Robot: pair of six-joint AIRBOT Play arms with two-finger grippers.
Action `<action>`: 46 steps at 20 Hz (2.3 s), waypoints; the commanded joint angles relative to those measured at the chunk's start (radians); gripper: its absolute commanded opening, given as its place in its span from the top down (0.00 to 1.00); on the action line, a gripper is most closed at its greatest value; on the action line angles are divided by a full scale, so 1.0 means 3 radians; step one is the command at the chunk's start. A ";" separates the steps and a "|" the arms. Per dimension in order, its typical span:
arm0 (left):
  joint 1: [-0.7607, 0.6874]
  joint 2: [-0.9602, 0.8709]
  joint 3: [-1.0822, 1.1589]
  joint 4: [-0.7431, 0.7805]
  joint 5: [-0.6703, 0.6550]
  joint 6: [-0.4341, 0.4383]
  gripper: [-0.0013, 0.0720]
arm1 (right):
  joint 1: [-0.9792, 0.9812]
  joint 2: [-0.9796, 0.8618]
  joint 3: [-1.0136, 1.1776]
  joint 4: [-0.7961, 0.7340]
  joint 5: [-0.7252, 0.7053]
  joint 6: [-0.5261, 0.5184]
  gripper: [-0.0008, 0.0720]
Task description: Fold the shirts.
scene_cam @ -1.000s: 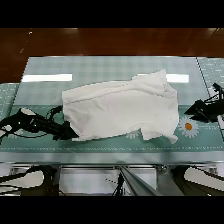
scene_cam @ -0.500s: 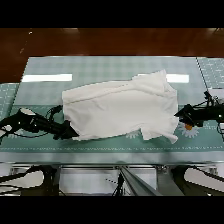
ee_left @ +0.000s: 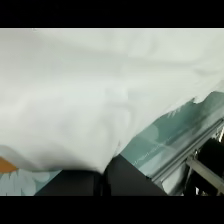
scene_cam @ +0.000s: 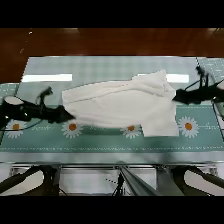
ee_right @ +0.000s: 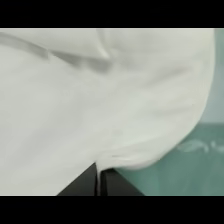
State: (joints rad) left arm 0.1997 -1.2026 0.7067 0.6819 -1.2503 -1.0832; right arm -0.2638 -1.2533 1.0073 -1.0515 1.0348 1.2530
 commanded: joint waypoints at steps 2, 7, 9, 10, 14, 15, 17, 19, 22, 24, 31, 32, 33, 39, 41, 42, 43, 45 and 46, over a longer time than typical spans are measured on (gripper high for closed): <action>-0.0003 0.1063 0.1212 -0.0285 0.0223 -0.0009 0.94 | 0.0055 0.0702 0.1127 0.0254 -0.0322 -0.0123 0.94; -0.0003 0.2001 0.2637 -0.0301 0.1319 -0.0009 0.94 | 0.0052 0.1616 0.1944 0.0317 -0.0726 -0.0070 0.94; -0.0003 0.2174 0.2979 -0.0291 0.1334 -0.0025 0.94 | 0.0052 0.1914 0.2117 0.0167 -0.0704 0.0032 0.94; -0.0003 0.2249 0.3090 -0.0243 0.1335 -0.0117 0.94 | 0.0052 0.2049 0.2195 0.0003 -0.0671 0.0122 0.94; -0.0003 0.2530 0.3438 0.0846 0.0823 -0.1122 0.94 | 0.0052 0.2402 0.2548 -0.0977 -0.0089 0.0629 0.94; -0.0003 0.2572 0.3470 0.1047 0.0610 -0.1326 0.94 | 0.0052 0.2440 0.2633 -0.1101 0.0116 0.0715 0.94; -0.0003 0.2617 0.3478 0.1223 0.0177 -0.1535 0.94 | 0.0055 0.2452 0.2777 -0.1190 0.0453 0.0720 0.94; -0.0003 0.2607 0.3478 0.1218 -0.0140 -0.1672 0.94 | 0.0055 0.2452 0.2809 -0.1269 0.0649 0.0721 0.94; -0.0003 0.2591 0.3478 0.1217 -0.0333 -0.1760 0.94 | 0.0055 0.2374 0.2809 -0.1293 0.1133 0.0650 0.94; -0.0003 0.2515 0.3477 0.1240 -0.0659 -0.1858 0.94 | 0.0055 0.2219 0.2809 -0.1286 0.1562 0.0580 0.94; -0.0003 0.1949 0.2600 0.1269 -0.1085 -0.1874 0.94 | 0.0055 0.0956 0.2780 -0.0760 0.2116 0.0498 0.94; -0.0003 0.1876 0.2417 0.1269 -0.0945 -0.1807 0.94 | 0.0055 0.0708 0.2771 -0.0698 0.2015 0.0496 0.94; -0.0003 0.1779 0.2238 0.1269 -0.0801 -0.1764 0.94 | 0.0055 0.0473 0.2771 -0.0655 0.1942 0.0496 0.94; -0.0003 0.0635 0.1653 0.1039 -0.0094 -0.1434 0.94 | 0.0365 -0.0769 0.2771 -0.0567 0.1699 0.0346 0.94; -0.0003 0.0239 0.1653 0.0914 0.0267 -0.1296 0.94 | 0.0507 -0.1031 0.2771 -0.0566 0.1283 0.0350 0.94; -0.0003 0.0083 0.1653 0.0868 0.0431 -0.1249 0.94 | 0.0570 -0.1136 0.2771 -0.0565 0.1030 0.0374 0.94; -0.0008 -0.0066 0.1653 0.0849 0.0599 -0.1225 0.94 | 0.0623 -0.1218 0.2771 -0.0566 0.0804 0.0376 0.94; -0.0034 -0.0292 0.1653 0.0839 0.0894 -0.1222 0.94 | 0.0707 -0.1359 0.2771 -0.0566 0.0369 0.0407 0.94; -0.0048 -0.0383 0.1653 0.0839 0.1045 -0.1222 0.94 | 0.0735 -0.1423 0.2771 -0.0565 0.0161 0.0429 0.94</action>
State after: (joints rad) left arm 0.1928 -1.2098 1.2091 0.9554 -1.0931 -1.4734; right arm -0.0803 -1.6066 1.8385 -1.2255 1.2835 1.3693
